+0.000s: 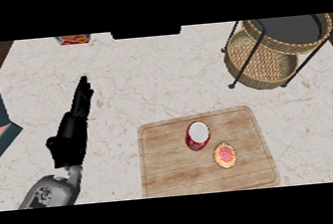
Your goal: Pick the cupcake from the cutting board and place it in the tiered basket
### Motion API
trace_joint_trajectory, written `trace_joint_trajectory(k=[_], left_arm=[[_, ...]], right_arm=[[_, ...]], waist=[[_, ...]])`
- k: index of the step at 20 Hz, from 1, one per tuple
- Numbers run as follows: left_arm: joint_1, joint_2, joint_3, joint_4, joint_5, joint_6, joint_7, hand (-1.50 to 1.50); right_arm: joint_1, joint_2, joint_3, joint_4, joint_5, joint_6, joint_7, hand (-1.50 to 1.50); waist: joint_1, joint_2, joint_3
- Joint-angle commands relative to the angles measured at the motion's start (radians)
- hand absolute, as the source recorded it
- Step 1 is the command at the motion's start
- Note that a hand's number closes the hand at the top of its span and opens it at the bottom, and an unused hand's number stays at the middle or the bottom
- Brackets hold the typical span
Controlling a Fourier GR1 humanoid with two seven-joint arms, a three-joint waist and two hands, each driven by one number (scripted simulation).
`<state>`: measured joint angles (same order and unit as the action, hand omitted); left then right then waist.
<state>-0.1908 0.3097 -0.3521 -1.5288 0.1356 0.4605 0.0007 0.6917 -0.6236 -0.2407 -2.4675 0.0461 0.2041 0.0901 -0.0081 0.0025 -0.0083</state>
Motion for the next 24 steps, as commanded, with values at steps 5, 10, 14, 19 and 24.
trace_joint_trajectory(k=[5,10,14,19,24], left_arm=[[-0.019,-0.031,-0.032,0.015,-0.030,-0.005,0.000,0.00],[-0.004,-0.010,-0.002,0.000,-0.013,-0.028,0.002,0.00],[-0.056,-0.006,0.025,-0.009,-0.008,-0.033,0.045,0.00],[-0.067,-0.016,0.030,0.039,-0.021,-0.047,0.033,0.00],[-0.035,-0.046,0.027,0.059,-0.040,-0.038,0.011,0.00]], right_arm=[[-0.119,-0.129,0.130,-0.238,0.080,-0.020,0.503,-1.50],[-0.275,-0.187,0.273,-0.236,0.111,-0.044,0.696,-1.50],[-0.438,-0.230,0.427,-0.165,0.120,-0.039,0.845,-1.50],[-0.618,-0.236,0.571,-0.163,0.102,-0.040,1.096,-1.50],[-0.761,-0.202,0.690,-0.071,0.133,-0.034,1.190,-1.50]], waist=[[0.040,0.008,0.001],[0.041,0.003,0.002],[0.049,0.003,0.003],[0.030,0.000,0.003],[0.018,-0.002,0.005]])
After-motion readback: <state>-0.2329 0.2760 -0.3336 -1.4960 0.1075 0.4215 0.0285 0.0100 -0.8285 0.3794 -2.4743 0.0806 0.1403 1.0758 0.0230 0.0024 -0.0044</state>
